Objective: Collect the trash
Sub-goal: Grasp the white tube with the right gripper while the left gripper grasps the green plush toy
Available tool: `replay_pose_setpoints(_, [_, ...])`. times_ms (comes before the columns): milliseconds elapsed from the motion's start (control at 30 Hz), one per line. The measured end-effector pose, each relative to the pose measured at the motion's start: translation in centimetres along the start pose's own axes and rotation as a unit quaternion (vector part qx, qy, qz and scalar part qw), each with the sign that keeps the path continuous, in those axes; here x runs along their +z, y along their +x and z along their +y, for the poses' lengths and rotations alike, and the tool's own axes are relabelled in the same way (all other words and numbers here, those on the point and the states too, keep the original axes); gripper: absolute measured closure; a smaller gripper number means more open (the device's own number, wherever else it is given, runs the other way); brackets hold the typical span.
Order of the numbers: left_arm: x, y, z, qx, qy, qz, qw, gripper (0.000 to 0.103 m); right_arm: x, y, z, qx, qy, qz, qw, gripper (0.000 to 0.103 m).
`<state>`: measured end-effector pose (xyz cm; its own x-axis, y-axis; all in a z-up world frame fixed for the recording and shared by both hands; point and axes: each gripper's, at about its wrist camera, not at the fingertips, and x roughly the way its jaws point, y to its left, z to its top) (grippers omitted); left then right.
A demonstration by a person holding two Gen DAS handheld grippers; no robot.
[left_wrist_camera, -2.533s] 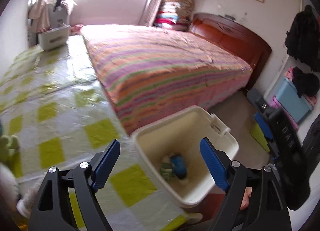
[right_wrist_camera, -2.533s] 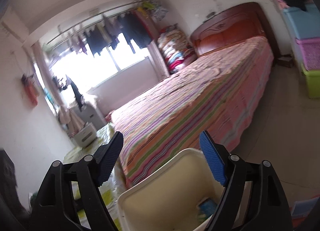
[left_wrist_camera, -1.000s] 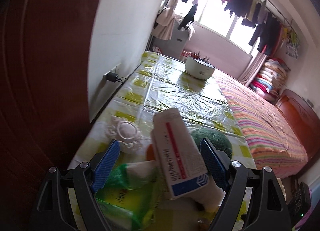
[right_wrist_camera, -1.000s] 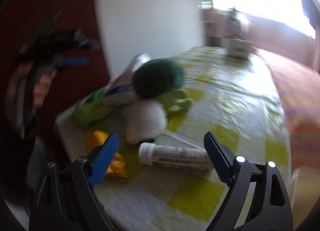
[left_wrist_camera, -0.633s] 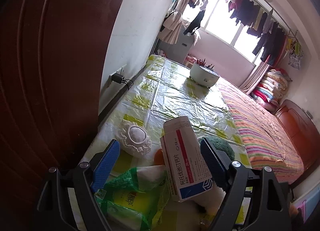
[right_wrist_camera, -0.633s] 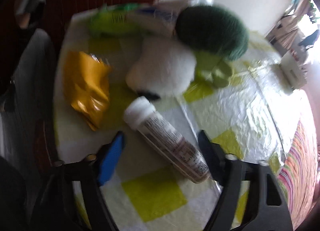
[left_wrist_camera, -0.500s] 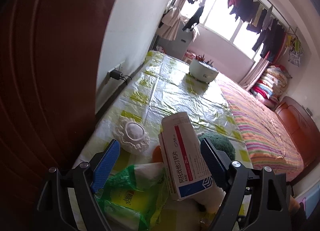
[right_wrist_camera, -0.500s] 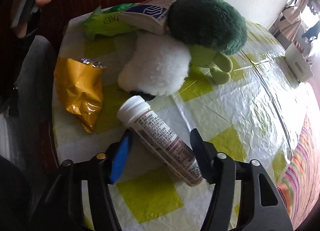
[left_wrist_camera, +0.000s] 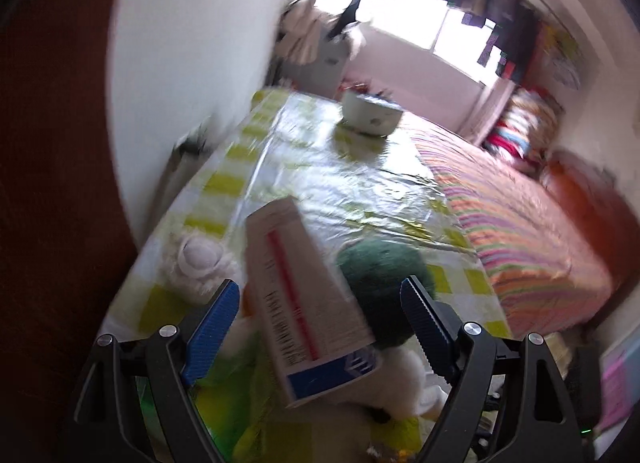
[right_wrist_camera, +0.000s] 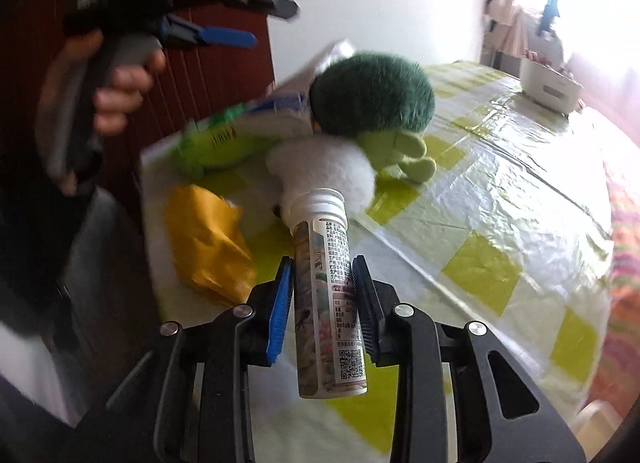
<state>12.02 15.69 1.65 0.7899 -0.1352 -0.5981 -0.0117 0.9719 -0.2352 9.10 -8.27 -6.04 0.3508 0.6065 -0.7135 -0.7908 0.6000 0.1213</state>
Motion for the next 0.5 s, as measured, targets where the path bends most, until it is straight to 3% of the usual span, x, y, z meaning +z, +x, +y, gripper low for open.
replay_pose_setpoints(133, [-0.2, 2.1, -4.0, 0.018, 0.076, 0.004, 0.997, 0.023, 0.0, -1.8, 1.2, 0.004, 0.019, -0.04, 0.999, 0.074])
replay_pose_setpoints(233, [-1.0, 5.4, -6.8, 0.065, 0.142, 0.037, 0.987, 0.023, -0.3, -3.1, 1.3, 0.009, 0.038, -0.065, 0.997, 0.074])
replay_pose_setpoints(300, [-1.6, 6.8, -7.9, 0.077, 0.175, 0.039, 0.9808, 0.022, -0.7, -3.7, 1.2, 0.006, 0.052, -0.072, 0.996, 0.074])
replay_pose_setpoints(367, [-1.7, 7.2, -8.4, 0.077, 0.187, 0.035, 0.9788, 0.017, -1.1, -4.1, 1.0, 0.001, 0.059, -0.074, 0.996, 0.074])
replay_pose_setpoints(500, [-1.6, 7.7, -8.3, 0.067, 0.181, 0.029, 0.9807, 0.021, -1.3, -4.4, 0.9, -0.008, 0.07, -0.082, 0.994, 0.074])
